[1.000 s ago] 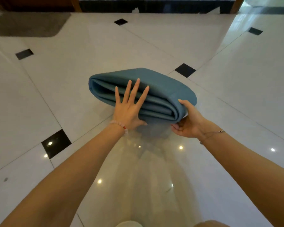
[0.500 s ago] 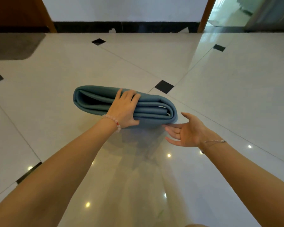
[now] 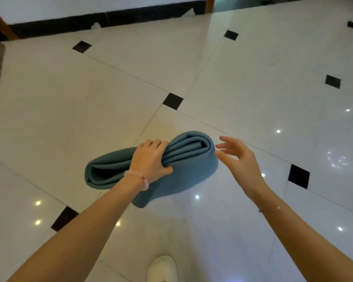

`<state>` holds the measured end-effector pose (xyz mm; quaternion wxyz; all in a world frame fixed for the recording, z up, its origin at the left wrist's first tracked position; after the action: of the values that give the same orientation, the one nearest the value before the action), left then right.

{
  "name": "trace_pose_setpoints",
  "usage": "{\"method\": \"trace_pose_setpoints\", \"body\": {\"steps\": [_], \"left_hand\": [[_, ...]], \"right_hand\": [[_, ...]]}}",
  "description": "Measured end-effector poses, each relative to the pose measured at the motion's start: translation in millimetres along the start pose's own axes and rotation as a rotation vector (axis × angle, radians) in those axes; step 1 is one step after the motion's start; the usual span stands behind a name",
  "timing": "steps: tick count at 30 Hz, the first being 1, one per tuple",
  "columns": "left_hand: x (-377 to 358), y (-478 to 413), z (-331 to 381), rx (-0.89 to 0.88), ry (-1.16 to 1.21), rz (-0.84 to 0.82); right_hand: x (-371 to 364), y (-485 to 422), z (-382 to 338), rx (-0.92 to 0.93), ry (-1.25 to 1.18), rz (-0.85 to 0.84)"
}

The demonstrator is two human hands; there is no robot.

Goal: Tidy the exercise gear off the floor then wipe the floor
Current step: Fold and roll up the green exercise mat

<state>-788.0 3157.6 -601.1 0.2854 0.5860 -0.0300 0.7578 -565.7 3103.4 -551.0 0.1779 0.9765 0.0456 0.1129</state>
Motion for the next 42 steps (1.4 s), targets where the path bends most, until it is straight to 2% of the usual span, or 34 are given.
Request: {"method": "trace_pose_setpoints", "body": {"steps": [2, 5, 8, 11, 16, 21, 28, 33, 37, 42], "left_hand": [[22.8, 26.4, 33.7, -0.012, 0.088, -0.066], [59.5, 67.7, 91.2, -0.064, 0.203, -0.177], [103.8, 107.2, 148.2, -0.119, 0.261, -0.258], [144.4, 142.1, 198.2, -0.183, 0.284, -0.280], [198.7, 186.9, 283.3, -0.333, 0.201, -0.269], [226.5, 216.5, 357.5, -0.518, 0.064, -0.302], [232.0, 243.3, 443.1, -0.798, -0.188, -0.432], [230.6, 252.8, 493.0, -0.954, -0.330, -0.502], [228.5, 262.6, 536.4, -1.090, -0.423, -0.525], [222.4, 285.6, 590.4, -1.280, -0.553, -0.519]], "right_hand": [[19.7, 29.6, -39.9, 0.051, 0.191, -0.063], [48.7, 77.3, -91.6, -0.034, 0.376, -0.305], [76.5, 135.4, -132.6, -0.127, 0.364, -0.425], [101.2, 200.5, -160.6, -0.180, 0.274, -0.435], [141.2, 307.0, -201.8, -0.141, 0.204, -0.278], [164.2, 408.3, -211.8, -0.171, 0.159, -0.073], [165.1, 502.4, -214.0, -0.396, 0.521, 0.127], [160.0, 543.2, -209.2, -0.493, 0.781, 0.368], [157.0, 570.4, -202.2, -0.610, 0.814, 0.513], [156.2, 609.3, -197.2, -0.739, 0.790, 0.593]]}}
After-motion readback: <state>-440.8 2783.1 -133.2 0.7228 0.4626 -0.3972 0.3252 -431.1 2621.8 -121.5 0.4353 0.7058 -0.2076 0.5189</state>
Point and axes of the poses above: each hand's wrist, its own y-axis away from the middle knuckle, its own x-axis out of the back of the hand, z = x × y, the point moved 2 cm from there along -y, towards the middle knuckle, and after that the axes turned 15 degrees about -z, right-handed, at the moved point
